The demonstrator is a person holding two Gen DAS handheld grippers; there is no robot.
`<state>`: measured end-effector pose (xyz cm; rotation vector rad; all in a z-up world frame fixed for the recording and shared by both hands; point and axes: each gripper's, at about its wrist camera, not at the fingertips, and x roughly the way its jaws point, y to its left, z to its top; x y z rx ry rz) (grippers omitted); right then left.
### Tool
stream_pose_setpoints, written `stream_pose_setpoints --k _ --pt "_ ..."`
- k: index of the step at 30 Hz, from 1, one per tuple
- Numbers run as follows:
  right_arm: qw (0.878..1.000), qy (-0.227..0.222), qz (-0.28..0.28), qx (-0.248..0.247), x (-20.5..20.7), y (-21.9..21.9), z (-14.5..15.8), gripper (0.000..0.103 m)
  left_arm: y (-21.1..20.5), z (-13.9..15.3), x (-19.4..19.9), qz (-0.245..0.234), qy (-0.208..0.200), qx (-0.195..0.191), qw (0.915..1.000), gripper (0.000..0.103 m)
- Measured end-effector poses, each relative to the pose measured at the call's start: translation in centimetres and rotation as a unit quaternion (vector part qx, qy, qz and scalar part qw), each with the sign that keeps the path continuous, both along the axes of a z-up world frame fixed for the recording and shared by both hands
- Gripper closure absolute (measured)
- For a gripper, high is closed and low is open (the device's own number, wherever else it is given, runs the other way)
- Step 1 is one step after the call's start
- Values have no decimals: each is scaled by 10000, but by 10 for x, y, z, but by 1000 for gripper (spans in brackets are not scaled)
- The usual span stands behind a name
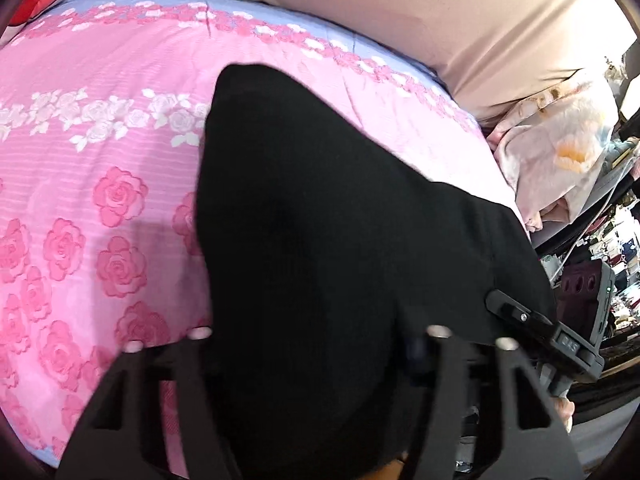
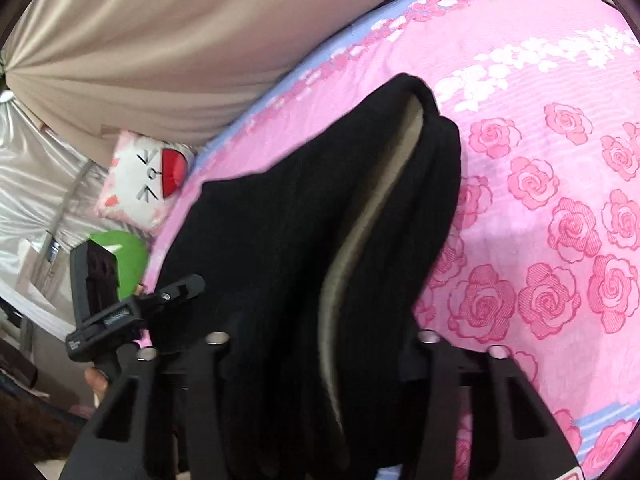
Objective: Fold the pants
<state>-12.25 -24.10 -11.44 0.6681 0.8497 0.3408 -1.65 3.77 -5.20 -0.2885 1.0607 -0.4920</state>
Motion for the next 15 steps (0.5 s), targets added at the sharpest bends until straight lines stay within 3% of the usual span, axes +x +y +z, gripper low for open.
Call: stream_pose_setpoints --k 4,7,8,10,12,14,15 --pt "9994 -95 148 -287 -16 11 19 60 -1 16 -20 -92 -50 293 9995 54" --pt "9992 157 115 -340 -18 9 7 53 0 0 -21 -62 166 409 9990 41" --pt "9994 229 92 -245 -18 6 -1 47 3 -7 -19 1 240 353 9991 31" --pt "9997 229 14 126 -18 -1 -10 47 4 -8 -18 -15 216 172 9996 24" --pt "9997 216 51 72 -17 1 -9 45 -4 -9 -19 -116 167 218 9996 11" --pt "9998 197 54 11 -15 3 -8 46 -15 -9 -21 -138 -12 474 9988 10" --pt "9998 202 44 -66 -14 4 -7 49 -17 -8 -22 -115 -52 557 9984 16"
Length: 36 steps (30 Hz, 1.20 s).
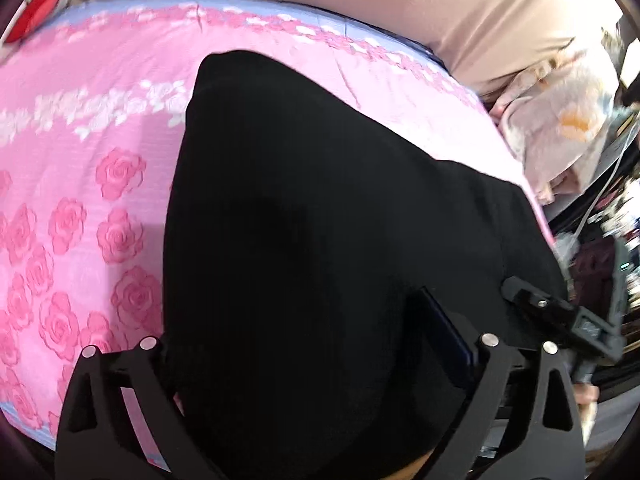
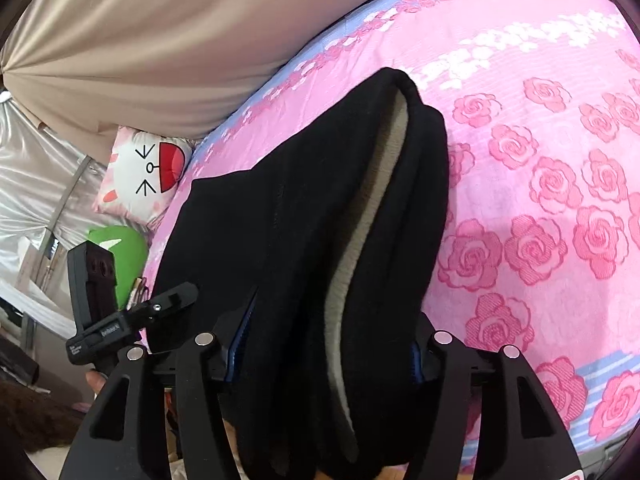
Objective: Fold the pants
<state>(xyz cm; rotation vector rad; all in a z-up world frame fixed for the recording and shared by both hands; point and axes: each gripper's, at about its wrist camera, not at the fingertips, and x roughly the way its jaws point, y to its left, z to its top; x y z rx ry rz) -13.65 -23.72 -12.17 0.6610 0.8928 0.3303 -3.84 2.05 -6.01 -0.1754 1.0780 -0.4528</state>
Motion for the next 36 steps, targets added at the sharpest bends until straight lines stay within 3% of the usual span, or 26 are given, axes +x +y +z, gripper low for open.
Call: stream_pose_setpoints --k 1,3,8,13,19,23,26,28,30,31,33,36 --pt "10000 3 -35 -52 1 1 1 52 -1 2 0 19 8 2 10000 24" --pt "9999 -51 -52 -97 0 4 6 59 4 10 -1 89 11 -33 10000 49" --pt "9979 -390 6 -523 -3 19 39 62 1 46 -20 -93 -632 341 9974 63" --pt "9965 -526 69 -643 -2 24 55 62 1 66 -28 -122 -774 437 9960 64" --pt "9986 -109 45 -518 3 17 21 60 5 38 -17 -8 -374 529 9979 61" --pt "9999 60 4 -157 1 7 4 51 12 18 -8 97 -22 252 9996 41" --pt "9998 107 28 180 1 2 -5 46 23 1 -1 212 322 -232 9990 31" --pt "9997 74 42 229 1 1 -6 46 31 -2 0 258 298 -558 9977 32" --pt "9998 53 5 174 0 3 -5 52 33 -1 1 286 373 -719 9963 49" --pt "10000 30 -20 66 0 6 -3 56 33 2 -1 278 349 -763 9961 53" --pt "9999 -124 -23 -99 -3 12 11 61 31 16 -7 226 117 -623 9977 62" --pt "9985 -406 11 -358 -6 20 37 63 24 48 -18 94 -331 -511 9981 66"
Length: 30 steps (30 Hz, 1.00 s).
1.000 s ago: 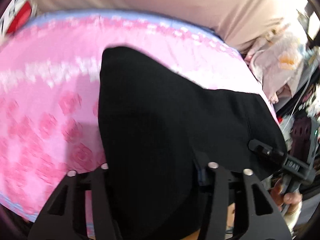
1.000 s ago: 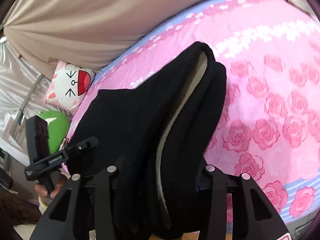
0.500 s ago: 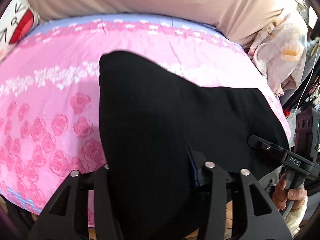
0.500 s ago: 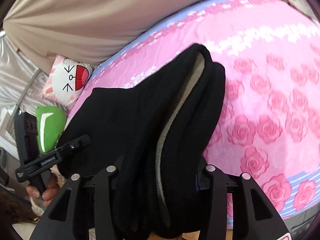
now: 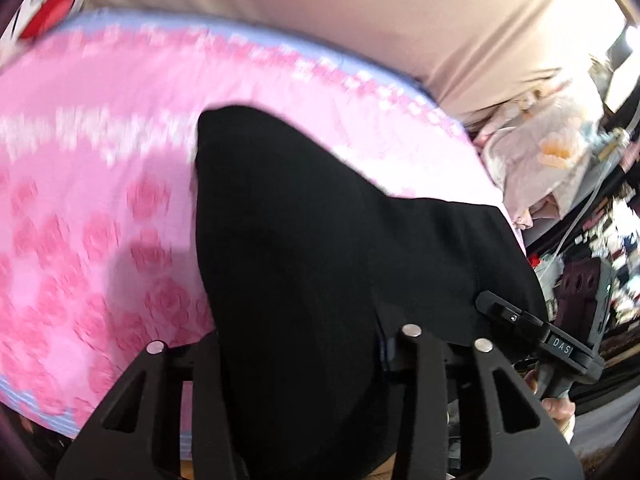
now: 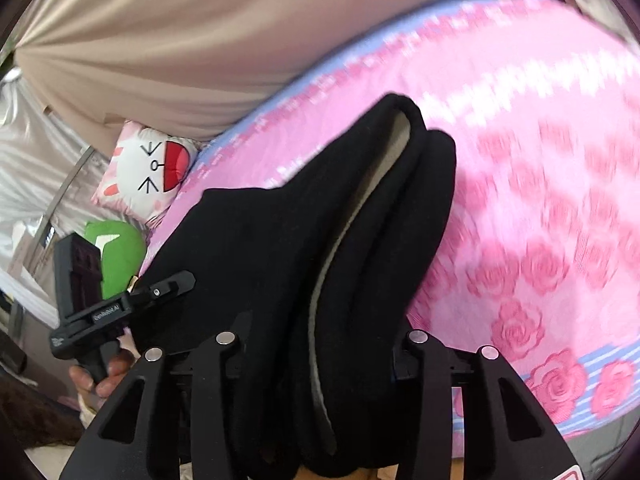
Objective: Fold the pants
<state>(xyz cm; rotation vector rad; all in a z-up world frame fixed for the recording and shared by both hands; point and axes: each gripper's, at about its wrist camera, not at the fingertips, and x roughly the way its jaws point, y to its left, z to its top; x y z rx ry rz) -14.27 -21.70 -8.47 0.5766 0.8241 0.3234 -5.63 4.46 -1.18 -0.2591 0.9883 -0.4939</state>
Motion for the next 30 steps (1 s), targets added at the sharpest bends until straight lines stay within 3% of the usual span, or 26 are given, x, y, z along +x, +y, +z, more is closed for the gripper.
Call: stream_pose_setpoints --k 5,10,17,23,26,30 --pt "9979 -604 31 -250 -7 1 50 63 4 47 -8 -76 -596 -50 9982 66" --pt "9909 -1265 67 -455 -7 2 104 63 6 99 -11 -101 -1318 -116 9912 66" --pt "9723 -2218 63 -730 12 -1 177 62 0 169 5 -38 -2377 -53 9713 66" --pt "9520 -2936 -15 -868 50 -3 231 62 -6 225 36 140 -3337 28 9426 65" --pt "9451 -3158 -84 -836 80 -9 249 62 -11 239 60 211 -3569 34 9339 65" --pt "9381 -3359 -182 -825 126 -15 261 61 -18 245 111 308 -3673 62 9296 64"
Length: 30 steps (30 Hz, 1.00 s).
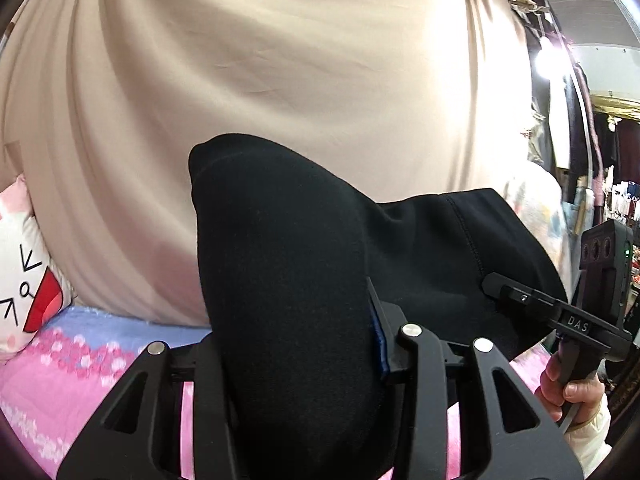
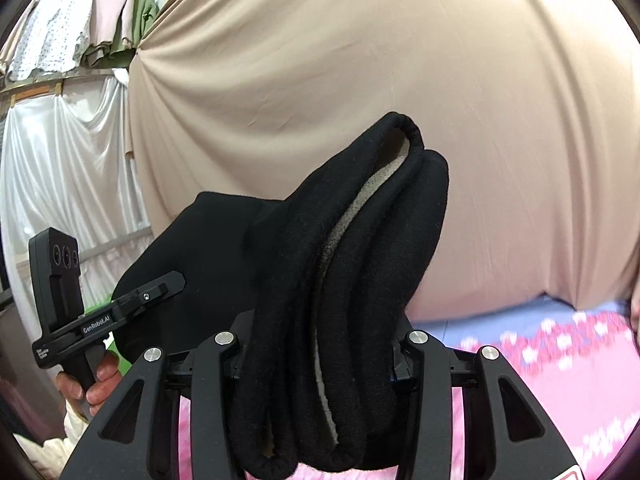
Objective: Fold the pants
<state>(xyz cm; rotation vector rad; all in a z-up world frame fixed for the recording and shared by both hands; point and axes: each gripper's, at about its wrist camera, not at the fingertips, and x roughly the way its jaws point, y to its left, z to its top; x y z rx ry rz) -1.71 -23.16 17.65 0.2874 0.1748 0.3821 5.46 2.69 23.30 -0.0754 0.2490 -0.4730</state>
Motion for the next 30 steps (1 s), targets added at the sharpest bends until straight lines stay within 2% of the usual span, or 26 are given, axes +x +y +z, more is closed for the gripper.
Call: stream_pose_setpoints --k 4,7,11,16,20,25,28,30 --pt "9999 66 -27 119 56 -9 -5 61 -8 -14 54 80 112 17 9999 64" --pt "9993 309 -37 204 100 -15 -26 61 -16 -35 96 154 349 64 9993 64" --pt "9963 778 -83 346 156 -22 -69 61 -29 -83 150 291 708 215 9968 64" --pt "9878 1461 -154 525 214 -32 -135 61 -42 -156 208 390 1343 382 9894 64" --pt "9771 2020 -201 632 245 -40 -190 61 -46 -204 235 375 1854 408 9811 64" --pt "9609 2689 -187 636 266 -44 -246 61 -47 -259 254 367 2509 454 9662 63" --pt "9549 2892 -187 641 266 -45 -266 56 -42 -272 253 328 2609 405 9639 59" --pt "9518 2974 -138 743 267 -47 -268 49 -40 -278 256 341 2717 367 9611 48"
